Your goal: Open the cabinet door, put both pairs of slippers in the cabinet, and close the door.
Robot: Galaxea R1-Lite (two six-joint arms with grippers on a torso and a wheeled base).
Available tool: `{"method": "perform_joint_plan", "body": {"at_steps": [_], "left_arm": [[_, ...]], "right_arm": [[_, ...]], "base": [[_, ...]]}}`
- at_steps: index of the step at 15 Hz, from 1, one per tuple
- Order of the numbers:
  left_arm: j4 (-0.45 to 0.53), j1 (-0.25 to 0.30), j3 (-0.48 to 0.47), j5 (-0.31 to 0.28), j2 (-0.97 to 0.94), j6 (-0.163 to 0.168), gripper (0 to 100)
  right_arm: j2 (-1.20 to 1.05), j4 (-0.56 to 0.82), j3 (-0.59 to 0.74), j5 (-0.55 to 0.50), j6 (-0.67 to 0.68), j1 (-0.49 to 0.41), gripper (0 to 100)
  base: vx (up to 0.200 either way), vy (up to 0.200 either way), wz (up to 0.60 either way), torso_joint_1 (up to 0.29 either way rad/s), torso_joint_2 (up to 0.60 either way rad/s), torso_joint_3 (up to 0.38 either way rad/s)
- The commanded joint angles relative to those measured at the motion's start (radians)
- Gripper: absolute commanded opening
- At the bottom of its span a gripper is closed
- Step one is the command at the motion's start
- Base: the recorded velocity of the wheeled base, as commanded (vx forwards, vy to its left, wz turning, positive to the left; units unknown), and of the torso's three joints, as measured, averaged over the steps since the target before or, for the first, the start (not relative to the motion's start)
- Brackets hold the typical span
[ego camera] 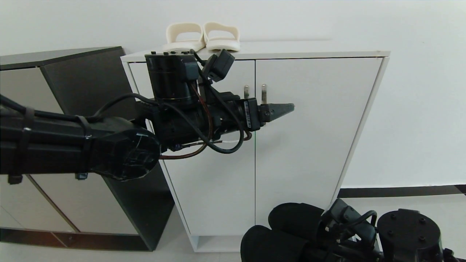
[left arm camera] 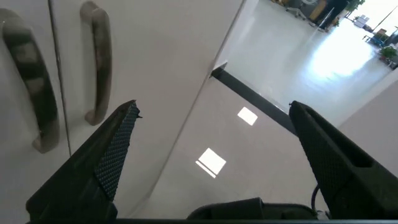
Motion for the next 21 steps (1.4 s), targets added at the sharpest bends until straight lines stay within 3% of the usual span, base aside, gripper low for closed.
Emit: {"method": "perform_joint_plan", "body": {"at_steps": [1, 4, 13, 14, 17, 21], "left_arm": [[0.0, 0.019, -0.02, 0.002, 0.028, 0.001, 100], [-0.014, 0.041, -0.058, 0.024, 0.068, 0.002, 100], [-0.002, 0.032, -0.178, 0.027, 0.185, 0.001, 100], [-0.002, 0.032, -0.178, 0.027, 0.186, 0.001, 0], [0.0, 0.021, -0.166, 0.027, 0.166, -0.004, 0], [-0.005, -0.037, -0.02, 0.032, 0.034, -0.005, 0]], "right_arm": [[0.01, 0.0, -0.001, 0.0, 0.0, 0.0, 0], [0.01, 0.0, -0.001, 0.0, 0.0, -0.001, 0], [0.042, -0.041, 0.013, 0.003, 0.0, -0.004, 0], [0.042, -0.041, 0.016, 0.004, 0.0, -0.004, 0], [0.038, -0.041, 0.036, 0.076, 0.002, -0.004, 0], [0.016, -0.071, 0.081, 0.144, -0.001, -0.012, 0]], "base": [[0.0, 0.0, 0.0, 0.0, 0.0, 0.0], [0.0, 0.0, 0.0, 0.0, 0.0, 0.0], [0.0, 0.0, 0.0, 0.0, 0.0, 0.0], [0.0, 0.0, 0.0, 0.0, 0.0, 0.0], [0.0, 0.0, 0.0, 0.0, 0.0, 0.0], [0.0, 0.0, 0.0, 0.0, 0.0, 0.0]]}}
